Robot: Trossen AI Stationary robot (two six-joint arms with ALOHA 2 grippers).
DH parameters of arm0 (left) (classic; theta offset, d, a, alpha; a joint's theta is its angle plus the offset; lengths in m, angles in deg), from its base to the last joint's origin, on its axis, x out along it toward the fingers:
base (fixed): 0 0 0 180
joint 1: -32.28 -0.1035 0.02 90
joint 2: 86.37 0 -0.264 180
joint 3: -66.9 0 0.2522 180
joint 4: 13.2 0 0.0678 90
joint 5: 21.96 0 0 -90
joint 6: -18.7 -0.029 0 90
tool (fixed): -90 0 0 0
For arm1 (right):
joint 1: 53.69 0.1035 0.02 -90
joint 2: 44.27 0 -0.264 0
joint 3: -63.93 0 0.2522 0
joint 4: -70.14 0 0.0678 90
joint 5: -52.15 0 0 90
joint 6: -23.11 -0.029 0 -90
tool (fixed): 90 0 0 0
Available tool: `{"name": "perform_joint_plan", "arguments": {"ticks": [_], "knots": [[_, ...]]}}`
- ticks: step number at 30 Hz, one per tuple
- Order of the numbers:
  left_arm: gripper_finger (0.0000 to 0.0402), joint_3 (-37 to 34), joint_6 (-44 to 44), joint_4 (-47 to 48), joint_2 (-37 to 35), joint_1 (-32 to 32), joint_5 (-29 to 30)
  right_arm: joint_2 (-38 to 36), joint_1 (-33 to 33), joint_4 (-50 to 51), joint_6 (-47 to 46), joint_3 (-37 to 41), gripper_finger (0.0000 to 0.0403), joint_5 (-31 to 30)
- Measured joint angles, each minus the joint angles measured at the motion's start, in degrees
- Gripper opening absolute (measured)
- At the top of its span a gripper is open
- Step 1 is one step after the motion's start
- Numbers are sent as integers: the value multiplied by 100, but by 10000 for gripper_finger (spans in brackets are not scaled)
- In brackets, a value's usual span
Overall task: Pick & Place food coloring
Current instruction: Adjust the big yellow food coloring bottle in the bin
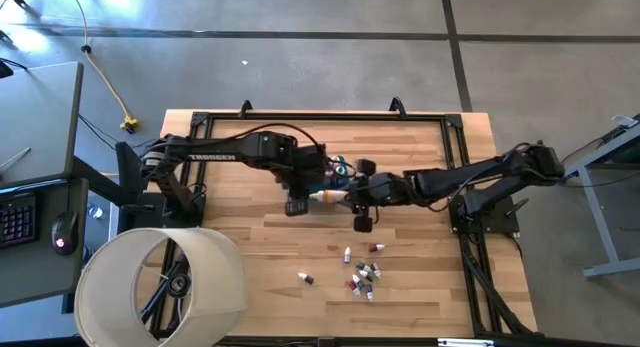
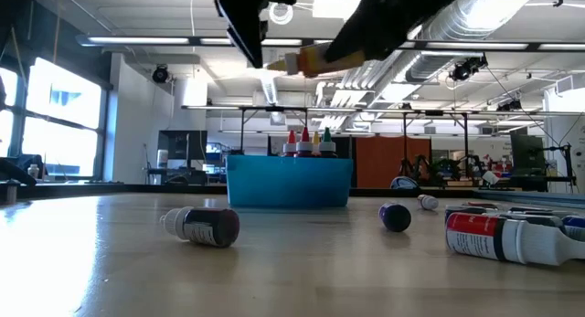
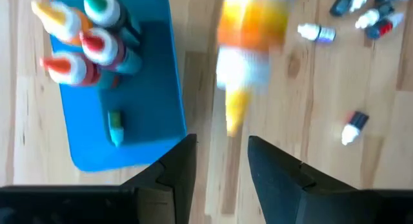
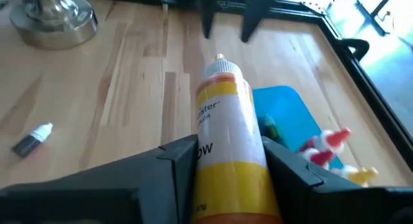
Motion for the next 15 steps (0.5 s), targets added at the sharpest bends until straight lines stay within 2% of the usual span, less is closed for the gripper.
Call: {"name": "perform_joint_plan", "arguments": {"ticks": [4,7,11,15], "knots": [[135,-2,268,-36,-224,7,130,-324,-4,556,-251,0,142,-75],[136,0,273,-191,-417,15,513,-706,-2,862,-268,0,143,-395],[136,-1,267,-595,-783,17,1121,-1496,24,1187,-261,0,139,-999],[136,0,178,-959,-1237,17,1458,-2414,166,1448,-224,0,141,-1386]]}}
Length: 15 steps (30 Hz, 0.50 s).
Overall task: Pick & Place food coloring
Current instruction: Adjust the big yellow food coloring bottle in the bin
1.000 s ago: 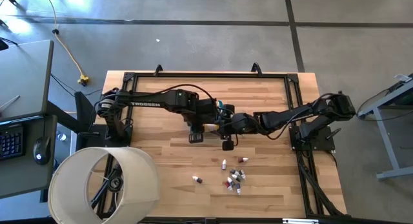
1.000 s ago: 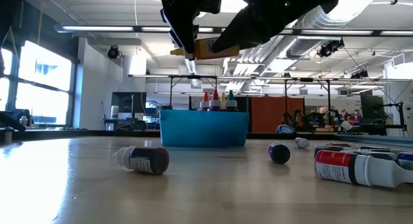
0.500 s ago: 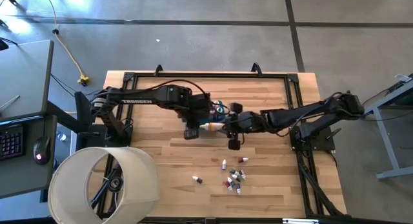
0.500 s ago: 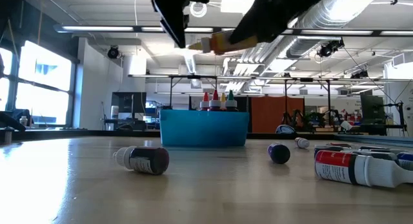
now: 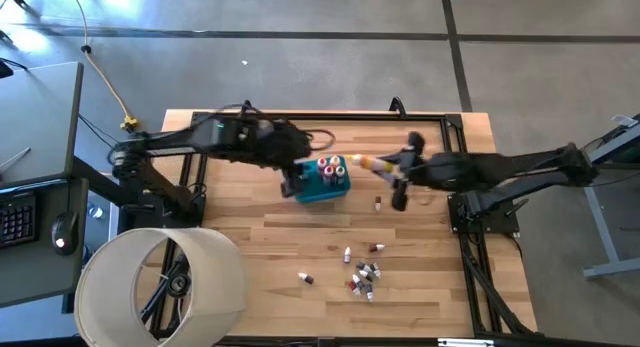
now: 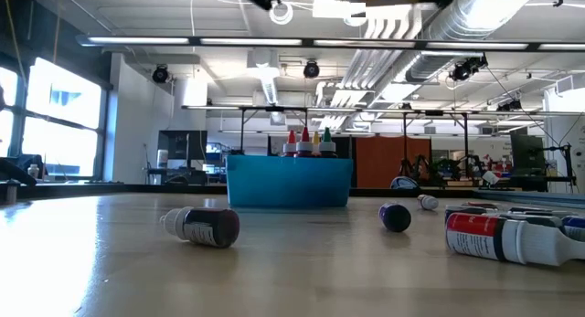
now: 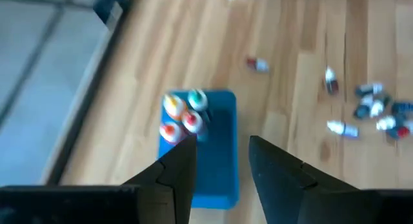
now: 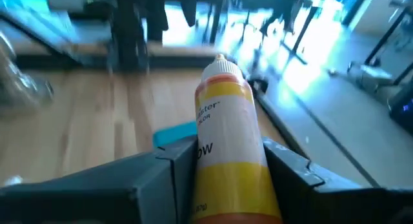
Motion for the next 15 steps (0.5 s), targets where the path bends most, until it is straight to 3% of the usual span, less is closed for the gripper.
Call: {"name": "perform_joint_plan", "arguments": {"ticks": [4,8,12,15], "knots": [[136,-289,-419,-794,-617,43,200,-769,138,-272,177,283,143,-146],[136,-1238,-926,-2343,-1177,63,-298,-1346,160,-1729,750,1335,140,69],[136,-2602,-993,-4500,-1534,63,-559,-1523,54,-4658,1410,2736,144,344],[136,-3668,-1017,-6672,-1525,63,-817,-1243,-110,-6889,1468,3676,151,1057]]}}
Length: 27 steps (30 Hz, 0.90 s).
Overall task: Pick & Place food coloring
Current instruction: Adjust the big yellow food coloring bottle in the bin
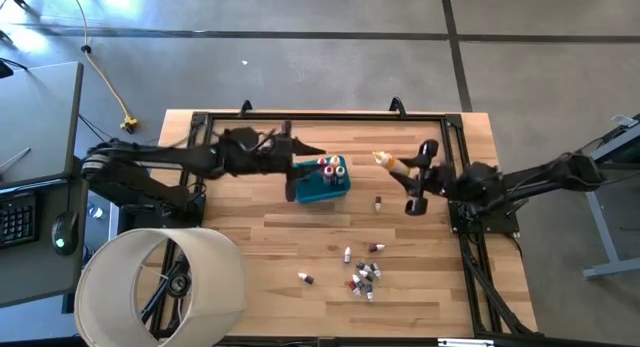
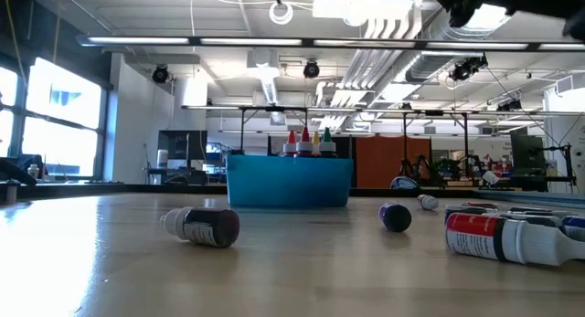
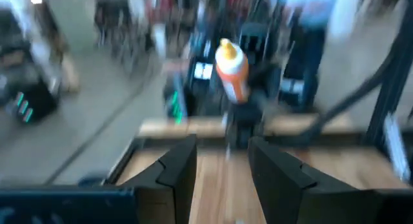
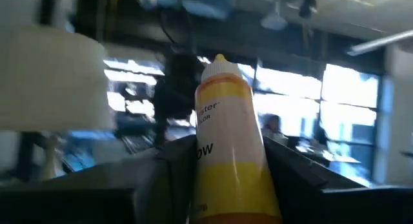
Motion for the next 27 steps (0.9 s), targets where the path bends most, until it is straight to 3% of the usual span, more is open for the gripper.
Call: {"name": "perform_joint_plan", "arguments": {"ticks": [4,6,8,17,27], "knots": [[136,-1060,33,-2914,451,0,-334,646,-198,-2123,-619,766,154,719],[136,-1279,107,-3987,844,0,-369,995,-243,-2563,-892,892,154,737],[136,-1392,209,-4473,1142,0,-375,1341,-262,-2684,-1061,863,153,727],[136,-1392,462,-4501,2167,0,-420,2307,-265,-2563,-943,133,149,768],[136,-1037,-133,-4343,2568,0,-858,2427,-265,-2306,-891,-26,153,765]]}}
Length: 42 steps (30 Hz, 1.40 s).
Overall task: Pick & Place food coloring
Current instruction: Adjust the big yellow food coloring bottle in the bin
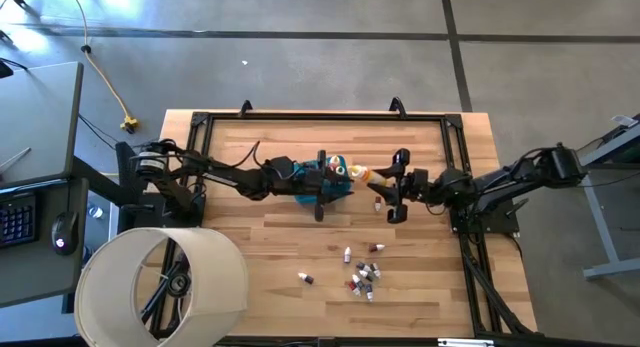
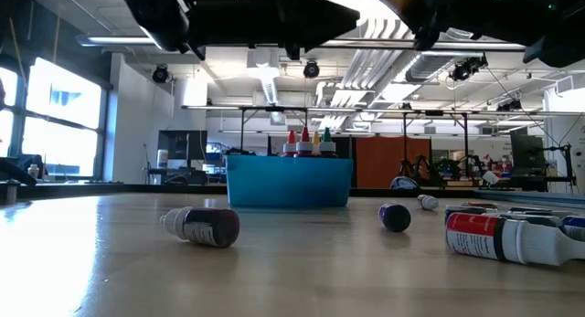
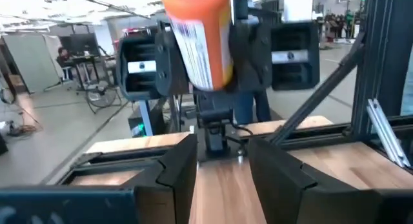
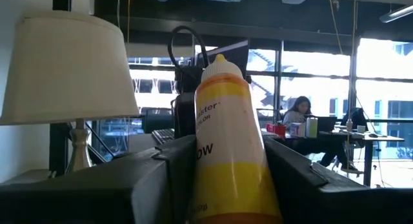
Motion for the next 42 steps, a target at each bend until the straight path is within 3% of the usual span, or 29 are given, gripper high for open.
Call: {"name": "perform_joint_plan", "arguments": {"ticks": [3,7,10,15,21,30,35,42], "knots": [[136,106,-14,57,-20,0,121,0,0,95,-27,0,153,0],[136,161,-141,198,-257,-5,-216,0,0,263,-173,0,154,0],[136,326,-398,1005,-593,0,-283,0,0,434,-174,2,154,1],[144,825,-853,3128,-731,-2,180,0,0,760,-325,5,154,0],[201,1317,-971,4560,-750,0,228,0,1,1387,-654,7,153,2],[267,1436,-1213,4519,-902,0,277,-2,0,1564,-579,7,148,22],[266,1420,-1167,4335,-922,1,-180,-2,0,1576,-573,7,150,22],[239,1420,-1126,4348,-909,1,-197,-2,2,1485,-572,7,148,107]]}}
